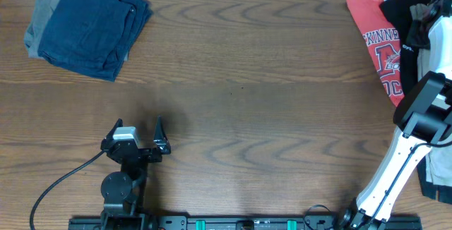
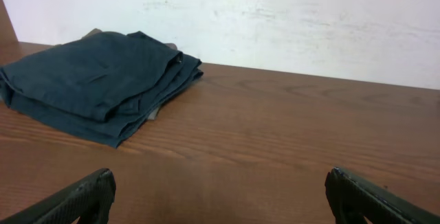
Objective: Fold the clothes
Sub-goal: 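Grasp the khaki shorts' waistband with the right gripper, then drag the khaki shorts left and lay them flat mid-table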
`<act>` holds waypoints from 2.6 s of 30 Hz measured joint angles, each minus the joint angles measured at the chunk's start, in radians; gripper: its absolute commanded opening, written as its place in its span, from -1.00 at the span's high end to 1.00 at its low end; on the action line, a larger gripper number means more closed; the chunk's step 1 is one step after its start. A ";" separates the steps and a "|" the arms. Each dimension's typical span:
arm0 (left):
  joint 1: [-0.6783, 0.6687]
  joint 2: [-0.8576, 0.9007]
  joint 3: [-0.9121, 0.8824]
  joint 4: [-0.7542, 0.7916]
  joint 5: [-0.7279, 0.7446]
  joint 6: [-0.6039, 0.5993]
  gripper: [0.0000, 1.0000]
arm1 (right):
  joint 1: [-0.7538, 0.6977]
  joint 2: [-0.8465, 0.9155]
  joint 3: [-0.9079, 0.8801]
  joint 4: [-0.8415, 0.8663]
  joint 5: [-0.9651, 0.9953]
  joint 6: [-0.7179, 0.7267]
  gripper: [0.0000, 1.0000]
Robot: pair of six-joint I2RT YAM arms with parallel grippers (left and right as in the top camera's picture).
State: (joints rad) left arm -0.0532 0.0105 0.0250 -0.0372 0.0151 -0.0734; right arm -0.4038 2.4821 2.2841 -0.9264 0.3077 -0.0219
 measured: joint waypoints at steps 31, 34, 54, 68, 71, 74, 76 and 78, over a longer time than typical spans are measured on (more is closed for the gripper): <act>0.000 0.000 0.000 0.000 0.000 0.000 -0.96 | 0.409 -0.247 0.011 -0.116 -0.295 0.041 0.98; 0.000 0.000 0.000 0.000 0.000 0.000 -0.95 | 0.526 -0.247 0.011 -0.122 -0.331 0.041 0.98; 0.000 0.000 0.000 0.000 0.000 0.000 -0.96 | 1.135 -0.227 -0.154 -0.193 -0.463 0.175 0.98; 0.000 0.000 0.000 0.000 0.000 0.000 -0.96 | 1.176 -0.227 -0.154 -0.344 -0.593 0.189 -0.99; 0.000 0.000 0.000 0.000 0.000 0.000 -0.95 | 1.128 -0.227 -0.153 -0.419 -0.538 0.211 -0.99; 0.000 0.000 0.000 0.000 0.000 0.000 -0.96 | 1.038 -0.227 -0.154 -0.502 -0.458 0.261 -0.99; 0.000 0.000 0.000 0.000 0.000 0.000 -0.95 | 0.958 -0.227 -0.153 -0.560 -0.397 0.298 -0.98; 0.000 0.000 0.000 0.000 0.000 0.000 -0.96 | 0.874 -0.227 -0.154 -0.623 -0.338 0.332 -0.99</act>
State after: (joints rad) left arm -0.0532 0.0105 0.0250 -0.0372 0.0147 -0.0731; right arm 0.4698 2.2555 2.1304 -1.5497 -0.0299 0.3103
